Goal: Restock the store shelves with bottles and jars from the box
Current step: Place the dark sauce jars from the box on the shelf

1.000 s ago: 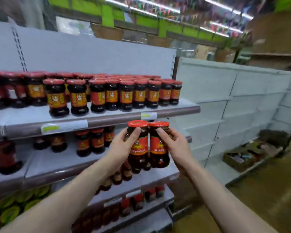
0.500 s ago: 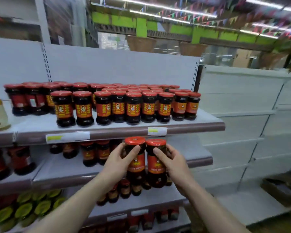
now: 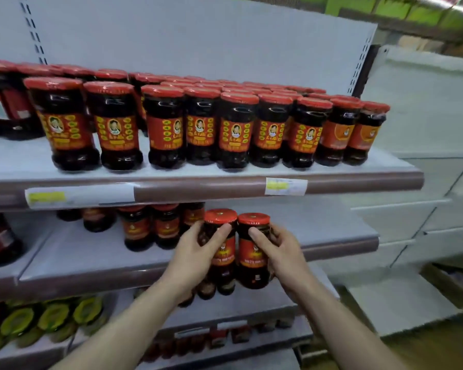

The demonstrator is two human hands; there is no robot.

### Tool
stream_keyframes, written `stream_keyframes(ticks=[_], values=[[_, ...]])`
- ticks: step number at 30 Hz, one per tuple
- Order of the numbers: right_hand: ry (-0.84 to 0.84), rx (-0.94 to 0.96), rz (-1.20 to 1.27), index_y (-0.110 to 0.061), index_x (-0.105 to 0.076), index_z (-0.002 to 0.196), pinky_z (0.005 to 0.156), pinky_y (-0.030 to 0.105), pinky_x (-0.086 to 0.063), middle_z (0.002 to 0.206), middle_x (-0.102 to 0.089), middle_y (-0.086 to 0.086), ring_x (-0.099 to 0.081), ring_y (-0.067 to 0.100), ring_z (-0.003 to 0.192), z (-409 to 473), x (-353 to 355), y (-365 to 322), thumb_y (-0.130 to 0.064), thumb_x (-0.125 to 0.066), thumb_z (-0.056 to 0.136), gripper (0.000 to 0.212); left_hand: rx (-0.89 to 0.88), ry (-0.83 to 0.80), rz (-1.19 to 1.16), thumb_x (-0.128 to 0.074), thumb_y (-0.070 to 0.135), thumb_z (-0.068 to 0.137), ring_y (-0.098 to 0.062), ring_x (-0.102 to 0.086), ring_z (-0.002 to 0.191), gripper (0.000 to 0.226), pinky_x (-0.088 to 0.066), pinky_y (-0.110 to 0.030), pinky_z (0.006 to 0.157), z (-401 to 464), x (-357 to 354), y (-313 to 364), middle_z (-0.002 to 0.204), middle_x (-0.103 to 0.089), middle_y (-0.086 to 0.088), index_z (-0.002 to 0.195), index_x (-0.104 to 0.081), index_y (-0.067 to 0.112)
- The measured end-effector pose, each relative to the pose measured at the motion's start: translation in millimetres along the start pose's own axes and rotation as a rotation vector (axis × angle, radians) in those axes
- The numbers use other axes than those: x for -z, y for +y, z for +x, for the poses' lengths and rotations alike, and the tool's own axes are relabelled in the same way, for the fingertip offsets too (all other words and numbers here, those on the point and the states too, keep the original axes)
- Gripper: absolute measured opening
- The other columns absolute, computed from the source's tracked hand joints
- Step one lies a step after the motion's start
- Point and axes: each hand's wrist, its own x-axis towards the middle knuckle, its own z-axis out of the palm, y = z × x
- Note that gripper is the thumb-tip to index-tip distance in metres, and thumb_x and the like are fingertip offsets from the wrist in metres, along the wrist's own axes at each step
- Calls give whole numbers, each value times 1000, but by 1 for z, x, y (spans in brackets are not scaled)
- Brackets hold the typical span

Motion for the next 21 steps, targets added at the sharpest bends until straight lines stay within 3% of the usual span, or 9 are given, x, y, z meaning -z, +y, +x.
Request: stream_keyframes(ticks=[4, 6, 10, 12, 15, 18, 21], values=[[-25, -3, 19, -22, -69, 127, 95, 40, -59, 118, -79, -3, -75, 16, 111, 31, 14, 2, -46, -77, 83, 51, -39, 24, 57, -70, 60, 89, 6, -68, 110, 41, -55, -27, 98, 23, -14, 5, 118, -73, 23, 125, -64, 41], [-36, -5, 22, -24, -68, 125, 91, 34, -61, 116, -79, -7, -75, 12, 109, 46, 23, 2, -44, -77, 84, 46, -51, 37, 82, -70, 60, 89, 9, -65, 112, 44, -53, -23, 99, 33, -23, 7, 120, -71, 27, 129, -60, 44], [-74, 27, 10, -21, -67, 127, 86, 22, -59, 116, -79, -8, -74, 7, 109, 73, 41, 3, -30, -76, 91, 38, -54, 96, 115, -71, 65, 86, 3, -59, 125, 58, -47, -33, 111, 50, -42, 5, 129, -66, 26, 138, -55, 43], [-88, 48, 24, -20, -67, 127, 91, 24, -57, 118, -78, -9, -73, 6, 110, 86, 49, 4, -34, -79, 85, 45, -47, 139, 114, -72, 57, 89, -1, -56, 130, 55, -43, -34, 116, 58, -53, 4, 135, -63, 23, 139, -55, 40], [-90, 53, 21, -21, -70, 123, 102, 37, -57, 118, -78, -7, -73, 9, 112, 106, 59, 11, -35, -82, 83, 44, -34, 211, 116, -71, 55, 91, -6, -54, 132, 38, -40, -34, 117, 68, -67, 2, 136, -61, 19, 125, -54, 49], [-134, 65, 7, -25, -70, 124, 106, 39, -55, 120, -77, -10, -72, 7, 114, 119, 65, 21, -41, -84, 83, 46, -26, 276, 103, -71, 55, 91, -4, -51, 132, 40, -38, -28, 112, 79, -79, -6, 132, -57, 24, 125, -50, 50], [-169, 80, 5, -31, -67, 127, 105, 34, -54, 121, -76, -17, -70, 1, 114, 126, 69, 31, -49, -82, 76, 57, -30, 301, 123, -71, 53, 91, -1, -53, 123, 47, -37, -23, 102, 83, -85, -15, 126, -56, 25, 132, -49, 47]])
